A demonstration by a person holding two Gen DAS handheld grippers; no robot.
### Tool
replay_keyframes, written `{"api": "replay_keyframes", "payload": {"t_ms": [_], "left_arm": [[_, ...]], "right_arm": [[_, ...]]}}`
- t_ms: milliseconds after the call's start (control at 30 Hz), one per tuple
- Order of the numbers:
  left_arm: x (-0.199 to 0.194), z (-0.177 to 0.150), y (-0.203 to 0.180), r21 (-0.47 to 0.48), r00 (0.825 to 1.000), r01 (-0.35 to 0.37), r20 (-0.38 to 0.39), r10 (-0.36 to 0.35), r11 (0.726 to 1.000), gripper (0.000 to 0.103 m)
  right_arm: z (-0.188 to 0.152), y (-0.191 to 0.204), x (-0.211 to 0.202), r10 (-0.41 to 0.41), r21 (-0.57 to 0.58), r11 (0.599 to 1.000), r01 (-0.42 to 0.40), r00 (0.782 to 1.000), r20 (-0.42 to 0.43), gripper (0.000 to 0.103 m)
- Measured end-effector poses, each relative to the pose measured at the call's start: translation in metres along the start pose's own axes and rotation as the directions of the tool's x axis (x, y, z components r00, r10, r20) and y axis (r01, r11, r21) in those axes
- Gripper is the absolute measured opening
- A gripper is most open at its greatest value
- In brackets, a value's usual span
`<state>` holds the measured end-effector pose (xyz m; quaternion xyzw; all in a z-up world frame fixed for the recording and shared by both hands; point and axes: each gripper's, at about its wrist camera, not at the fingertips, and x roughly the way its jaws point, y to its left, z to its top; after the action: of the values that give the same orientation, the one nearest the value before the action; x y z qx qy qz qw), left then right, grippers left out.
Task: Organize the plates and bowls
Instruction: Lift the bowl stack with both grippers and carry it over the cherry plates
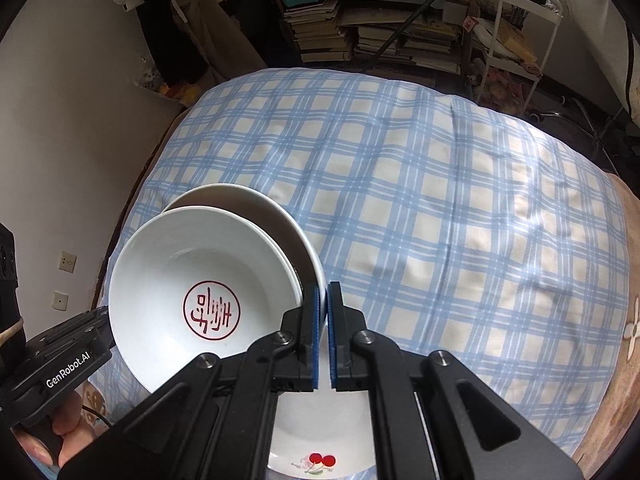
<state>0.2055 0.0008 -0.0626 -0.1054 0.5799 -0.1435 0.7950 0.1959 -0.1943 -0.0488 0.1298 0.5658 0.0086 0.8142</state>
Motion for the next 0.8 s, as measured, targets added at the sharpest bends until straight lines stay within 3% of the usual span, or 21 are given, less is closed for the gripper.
{"api": "replay_keyframes", "payload": {"t_ms": [467,800], "left_arm": [[0.001,-0.068,-0.016,0.045,0.999,-0.019,-0.036,0.020,0.999,0.005],[0.011,-0.090,-0.016,0.097,0.998,-0.054,-0.038,0.057,0.994,0.004]], "right_arm": [[-0.075,-0.022,-0.012,-0.022,0.052,0.998,0.022,1.000,-0.004,0.006],[-0.110,-0.031,-0.001,-0.011,0.107,0.994,0.009,1.000,0.024,0.006]]}}
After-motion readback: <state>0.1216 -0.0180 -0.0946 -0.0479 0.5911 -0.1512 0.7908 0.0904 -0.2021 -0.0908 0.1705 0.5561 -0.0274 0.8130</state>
